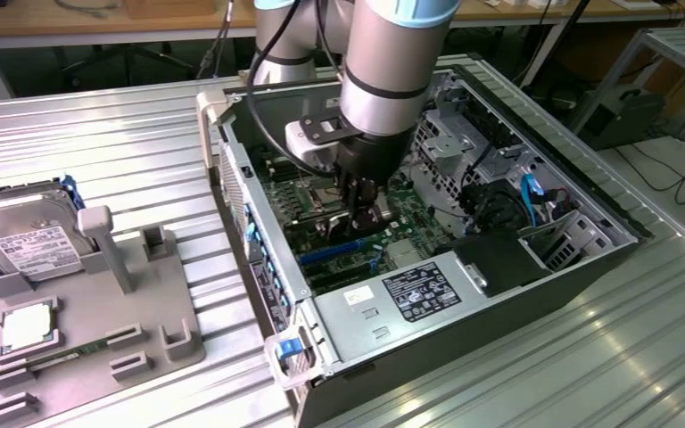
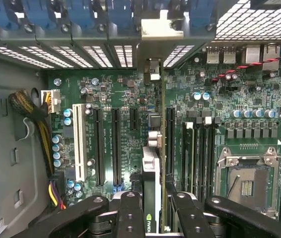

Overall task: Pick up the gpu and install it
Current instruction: 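Insert the gpu into the slot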

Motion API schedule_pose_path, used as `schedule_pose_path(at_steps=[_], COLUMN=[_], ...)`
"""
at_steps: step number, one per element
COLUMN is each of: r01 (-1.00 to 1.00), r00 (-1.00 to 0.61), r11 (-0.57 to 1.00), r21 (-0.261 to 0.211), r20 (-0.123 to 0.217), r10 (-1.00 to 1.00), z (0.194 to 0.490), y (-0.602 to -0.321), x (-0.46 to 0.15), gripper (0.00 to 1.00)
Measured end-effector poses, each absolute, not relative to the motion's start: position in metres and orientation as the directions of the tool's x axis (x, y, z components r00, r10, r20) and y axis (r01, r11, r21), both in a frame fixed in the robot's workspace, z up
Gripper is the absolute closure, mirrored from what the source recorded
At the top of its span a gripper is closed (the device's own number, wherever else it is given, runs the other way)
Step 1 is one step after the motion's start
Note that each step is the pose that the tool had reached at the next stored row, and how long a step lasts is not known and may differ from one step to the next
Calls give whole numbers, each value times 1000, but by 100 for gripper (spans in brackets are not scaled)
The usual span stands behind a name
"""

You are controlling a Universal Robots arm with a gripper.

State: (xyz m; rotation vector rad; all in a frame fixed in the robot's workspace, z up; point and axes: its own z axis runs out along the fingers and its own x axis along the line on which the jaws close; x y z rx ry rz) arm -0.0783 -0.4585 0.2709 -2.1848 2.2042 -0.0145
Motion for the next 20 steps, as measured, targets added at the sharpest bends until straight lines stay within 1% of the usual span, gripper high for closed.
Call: schedule_pose_path(at_steps=[20], r01=[-999], r00=[-9], r11=[9], r21=[-33], r20=[-20], r10=[-1000], z=[263], y=[-455], x=[-84], gripper=[73])
